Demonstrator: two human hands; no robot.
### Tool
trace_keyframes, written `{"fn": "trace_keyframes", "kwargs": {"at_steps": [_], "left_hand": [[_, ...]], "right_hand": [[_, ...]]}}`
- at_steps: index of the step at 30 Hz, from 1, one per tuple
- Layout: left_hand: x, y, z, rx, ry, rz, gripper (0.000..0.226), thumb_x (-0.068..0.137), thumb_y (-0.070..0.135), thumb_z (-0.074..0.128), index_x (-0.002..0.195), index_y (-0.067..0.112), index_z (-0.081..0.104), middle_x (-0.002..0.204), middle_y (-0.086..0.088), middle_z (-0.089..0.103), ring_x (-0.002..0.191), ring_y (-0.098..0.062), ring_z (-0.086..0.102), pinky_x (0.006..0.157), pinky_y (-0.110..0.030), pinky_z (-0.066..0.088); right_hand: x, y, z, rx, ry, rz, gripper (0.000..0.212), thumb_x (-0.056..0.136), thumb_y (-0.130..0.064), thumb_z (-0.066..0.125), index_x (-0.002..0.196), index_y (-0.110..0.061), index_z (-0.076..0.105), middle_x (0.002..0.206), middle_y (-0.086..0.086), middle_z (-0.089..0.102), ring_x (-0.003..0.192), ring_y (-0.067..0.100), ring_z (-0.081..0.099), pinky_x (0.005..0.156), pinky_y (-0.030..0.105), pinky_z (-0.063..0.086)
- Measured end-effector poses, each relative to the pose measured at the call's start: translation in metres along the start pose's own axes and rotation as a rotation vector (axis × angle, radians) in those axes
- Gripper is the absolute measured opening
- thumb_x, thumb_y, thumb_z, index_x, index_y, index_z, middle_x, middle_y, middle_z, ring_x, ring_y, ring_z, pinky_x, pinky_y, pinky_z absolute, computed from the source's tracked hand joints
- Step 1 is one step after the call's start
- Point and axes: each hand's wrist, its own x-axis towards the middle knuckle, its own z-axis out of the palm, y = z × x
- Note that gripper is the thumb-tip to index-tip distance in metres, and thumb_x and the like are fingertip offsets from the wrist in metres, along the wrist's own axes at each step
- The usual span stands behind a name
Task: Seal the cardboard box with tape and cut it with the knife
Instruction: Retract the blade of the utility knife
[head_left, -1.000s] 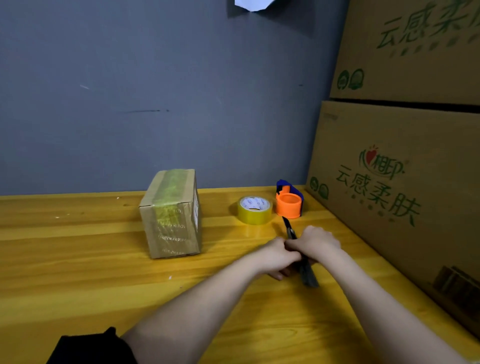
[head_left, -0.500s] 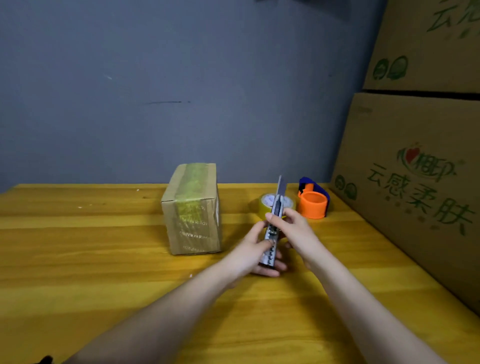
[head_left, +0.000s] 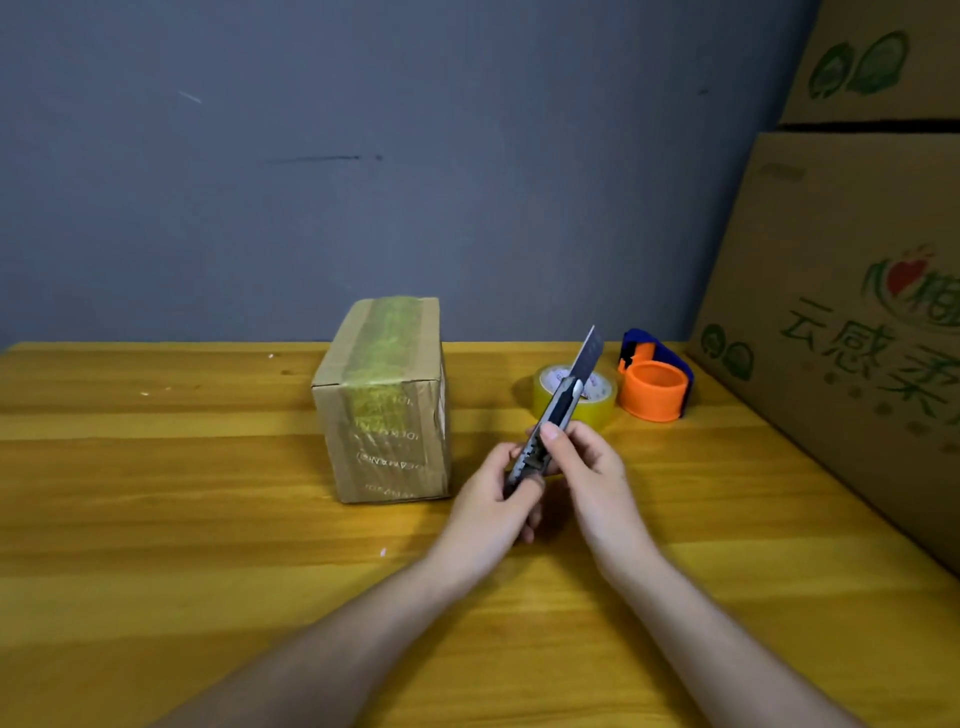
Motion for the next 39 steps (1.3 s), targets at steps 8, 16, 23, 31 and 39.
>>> {"fn": "trace_keyframes", "kwargs": {"at_steps": [8, 16, 23, 31, 39], "left_hand": [[-0.001, -0.003, 0.004, -0.004, 0.023, 0.0, 0.018, 0.084, 0.013, 0.054, 0.099, 0.021, 0.049, 0.057, 0.004, 0.05, 0.042, -0.009, 0.047, 0.042, -0.019, 0.039], [-0.001, 0.004, -0.006, -0.021, -0.075, -0.063, 0.031, 0.096, 0.001, 0.035, 0.125, 0.007, 0.042, 0.063, -0.006, 0.053, 0.044, -0.01, 0.051, 0.035, -0.016, 0.029], [0.001, 0.007, -0.021, -0.081, -0.247, -0.118, 0.046, 0.092, -0.01, 0.039, 0.134, 0.009, 0.036, 0.1, -0.011, 0.061, 0.064, -0.01, 0.067, 0.049, -0.023, 0.049], [0.003, 0.005, -0.027, -0.086, -0.341, -0.116, 0.058, 0.087, -0.021, 0.04, 0.128, 0.02, 0.039, 0.1, 0.0, 0.058, 0.065, -0.002, 0.061, 0.062, -0.023, 0.056], [0.001, 0.006, -0.028, -0.163, -0.308, -0.151, 0.048, 0.093, -0.005, 0.047, 0.135, 0.015, 0.036, 0.116, 0.002, 0.063, 0.08, -0.014, 0.071, 0.074, -0.028, 0.058]], "right_hand": [[0.001, 0.005, 0.006, -0.006, 0.009, 0.022, 0.017, 0.097, -0.017, 0.048, 0.081, -0.011, 0.049, 0.068, 0.009, 0.049, 0.052, 0.019, 0.05, 0.036, 0.025, 0.041], [-0.006, 0.0, 0.006, 0.036, -0.167, 0.079, 0.024, 0.092, 0.001, 0.05, 0.113, -0.011, 0.046, 0.095, 0.008, 0.056, 0.034, 0.006, 0.046, 0.028, 0.021, 0.037], [-0.003, 0.006, 0.001, -0.053, -0.258, 0.096, 0.057, 0.089, 0.007, 0.053, 0.136, -0.021, 0.036, 0.099, 0.003, 0.056, 0.067, 0.002, 0.054, 0.038, 0.017, 0.037], [-0.001, 0.005, -0.004, 0.024, -0.341, 0.192, 0.068, 0.088, 0.01, 0.052, 0.137, -0.033, 0.032, 0.106, 0.003, 0.055, 0.079, 0.001, 0.065, 0.063, 0.025, 0.057], [0.0, 0.011, -0.003, -0.016, -0.225, 0.139, 0.069, 0.081, 0.005, 0.065, 0.14, -0.02, 0.039, 0.123, 0.012, 0.056, 0.103, 0.016, 0.056, 0.073, 0.018, 0.052]]}}
